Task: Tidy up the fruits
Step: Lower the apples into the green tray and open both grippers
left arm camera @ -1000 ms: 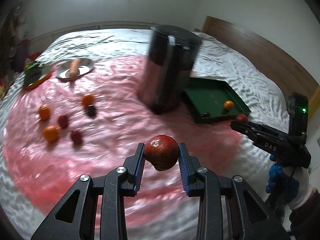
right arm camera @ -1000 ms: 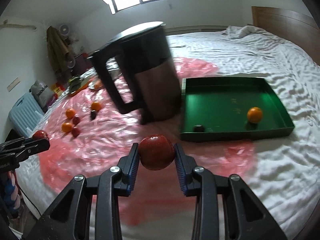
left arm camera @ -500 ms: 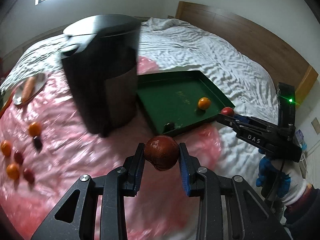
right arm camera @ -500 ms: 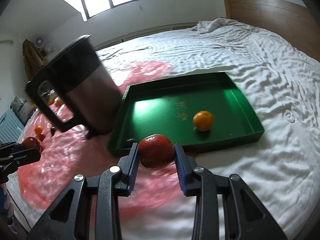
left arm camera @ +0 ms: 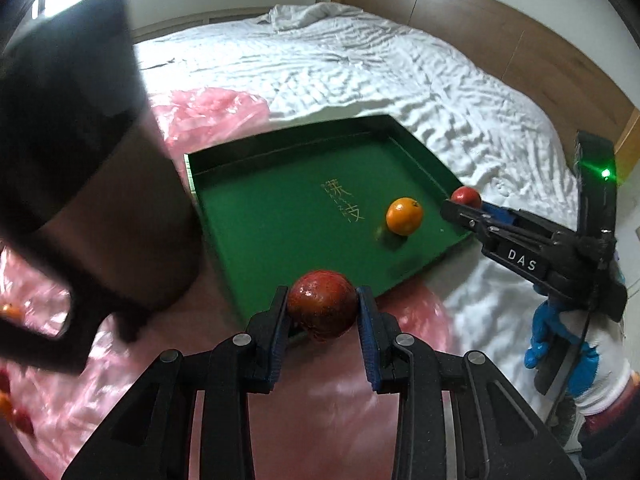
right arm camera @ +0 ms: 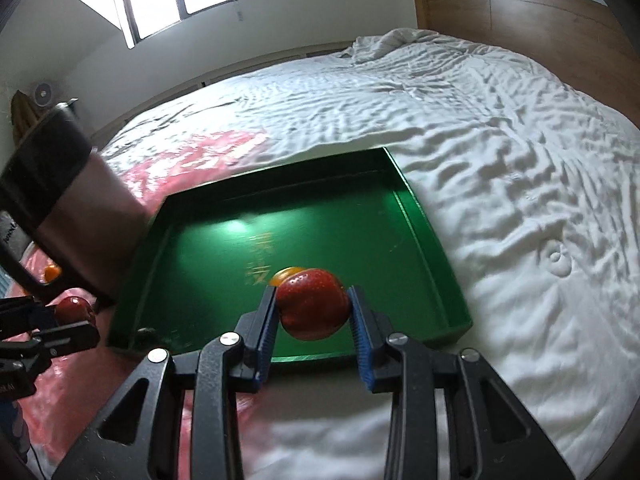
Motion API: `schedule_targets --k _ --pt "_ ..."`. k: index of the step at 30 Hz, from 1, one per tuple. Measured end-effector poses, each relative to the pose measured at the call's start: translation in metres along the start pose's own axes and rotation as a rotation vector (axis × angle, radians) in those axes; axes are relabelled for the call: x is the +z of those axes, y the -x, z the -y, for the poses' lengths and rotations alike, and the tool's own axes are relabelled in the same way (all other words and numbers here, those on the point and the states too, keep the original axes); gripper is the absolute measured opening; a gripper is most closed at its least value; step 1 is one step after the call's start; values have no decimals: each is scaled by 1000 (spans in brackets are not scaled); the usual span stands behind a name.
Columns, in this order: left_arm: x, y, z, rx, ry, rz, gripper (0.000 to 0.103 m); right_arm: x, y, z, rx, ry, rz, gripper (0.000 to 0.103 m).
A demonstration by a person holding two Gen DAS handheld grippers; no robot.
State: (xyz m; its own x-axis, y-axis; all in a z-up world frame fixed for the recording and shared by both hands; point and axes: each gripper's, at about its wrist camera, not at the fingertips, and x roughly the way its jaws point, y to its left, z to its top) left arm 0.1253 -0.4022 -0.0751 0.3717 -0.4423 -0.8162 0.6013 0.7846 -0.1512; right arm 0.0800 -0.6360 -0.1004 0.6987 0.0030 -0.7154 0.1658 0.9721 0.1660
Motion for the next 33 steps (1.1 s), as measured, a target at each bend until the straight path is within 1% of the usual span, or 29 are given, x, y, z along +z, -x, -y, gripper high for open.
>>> schedule_targets --k 2,7,14,21,28,32,33 --pt "8 -18 5 12 -2 -21 28 2 -11 6 -11 2 -11 61" --pt "22 -47 14 39 -9 -45 28 2 -34 19 -37 6 -46 61" --pt "24 -73 13 72 0 -83 28 -2 -48 24 -49 24 -65 61" --pt "22 -86 7 94 20 -117 28 -1 -50 24 -57 27 -70 61" --pt "25 -89 9 115 4 -136 28 0 -49 22 -70 36 -86 61" --pt "28 -88 11 123 6 -140 30 0 -45 22 -77 33 -92 62" --pt "29 -85 10 128 8 -135 32 1 -43 22 -77 30 -89 62"
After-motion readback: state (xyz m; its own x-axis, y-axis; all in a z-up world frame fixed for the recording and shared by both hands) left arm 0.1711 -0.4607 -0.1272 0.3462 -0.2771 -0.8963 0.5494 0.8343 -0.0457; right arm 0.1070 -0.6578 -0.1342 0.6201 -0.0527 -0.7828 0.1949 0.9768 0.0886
